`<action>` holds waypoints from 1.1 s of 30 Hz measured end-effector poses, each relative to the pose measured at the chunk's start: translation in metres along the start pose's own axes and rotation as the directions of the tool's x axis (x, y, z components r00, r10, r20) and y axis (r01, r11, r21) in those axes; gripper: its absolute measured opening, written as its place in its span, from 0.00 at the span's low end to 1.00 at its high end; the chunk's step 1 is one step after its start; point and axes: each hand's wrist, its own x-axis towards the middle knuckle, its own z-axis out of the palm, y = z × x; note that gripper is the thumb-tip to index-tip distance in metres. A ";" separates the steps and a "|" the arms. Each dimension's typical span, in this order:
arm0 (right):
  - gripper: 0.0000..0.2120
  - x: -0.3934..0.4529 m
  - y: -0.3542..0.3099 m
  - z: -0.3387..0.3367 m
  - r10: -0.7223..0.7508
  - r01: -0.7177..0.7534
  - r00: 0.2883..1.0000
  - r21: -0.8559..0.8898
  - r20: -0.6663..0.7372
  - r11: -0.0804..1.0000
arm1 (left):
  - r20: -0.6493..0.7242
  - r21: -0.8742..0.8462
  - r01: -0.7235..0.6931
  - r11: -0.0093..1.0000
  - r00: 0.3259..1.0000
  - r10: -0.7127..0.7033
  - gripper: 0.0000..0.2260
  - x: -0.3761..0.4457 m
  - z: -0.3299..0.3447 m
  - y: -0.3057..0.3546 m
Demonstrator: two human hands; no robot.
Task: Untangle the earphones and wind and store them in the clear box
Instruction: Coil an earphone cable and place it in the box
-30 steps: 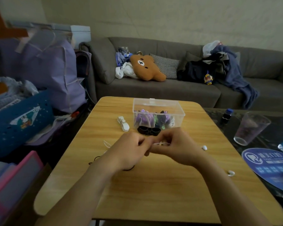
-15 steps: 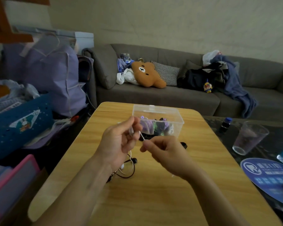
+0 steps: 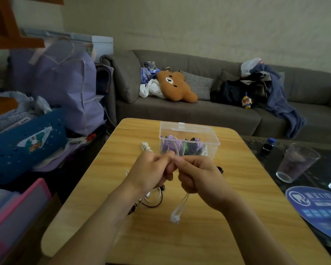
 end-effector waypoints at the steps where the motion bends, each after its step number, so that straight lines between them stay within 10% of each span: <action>1: 0.18 0.000 0.000 -0.003 0.003 -0.003 1.000 0.004 -0.019 1.000 | -0.011 0.019 -0.013 1.000 1.000 0.013 0.24 0.000 0.001 0.000; 7: 0.16 -0.001 0.002 -0.012 0.047 -0.053 0.992 -0.052 -0.116 0.997 | -0.038 -0.259 0.121 0.958 0.990 -0.136 0.25 0.003 -0.001 0.003; 14: 0.09 -0.002 0.008 0.002 0.070 -0.076 0.997 -0.474 -0.031 0.877 | -0.043 -0.813 0.061 0.578 0.985 -0.164 0.28 0.008 -0.008 0.005; 20: 0.15 -0.001 0.011 0.018 0.037 -0.078 0.997 -0.722 -0.073 0.687 | -0.184 -0.736 -0.041 0.676 0.973 -0.141 0.34 0.010 -0.007 0.003; 26: 0.17 -0.001 0.004 0.024 -0.330 0.103 0.940 -0.855 -0.084 0.508 | -0.313 -0.146 -0.152 0.978 0.944 0.100 0.27 0.008 0.001 -0.005; 33: 0.08 -0.001 0.002 0.010 -0.593 0.311 0.773 -0.681 -0.225 0.663 | -0.119 -0.008 -0.254 0.967 0.961 0.251 0.21 -0.007 0.016 0.005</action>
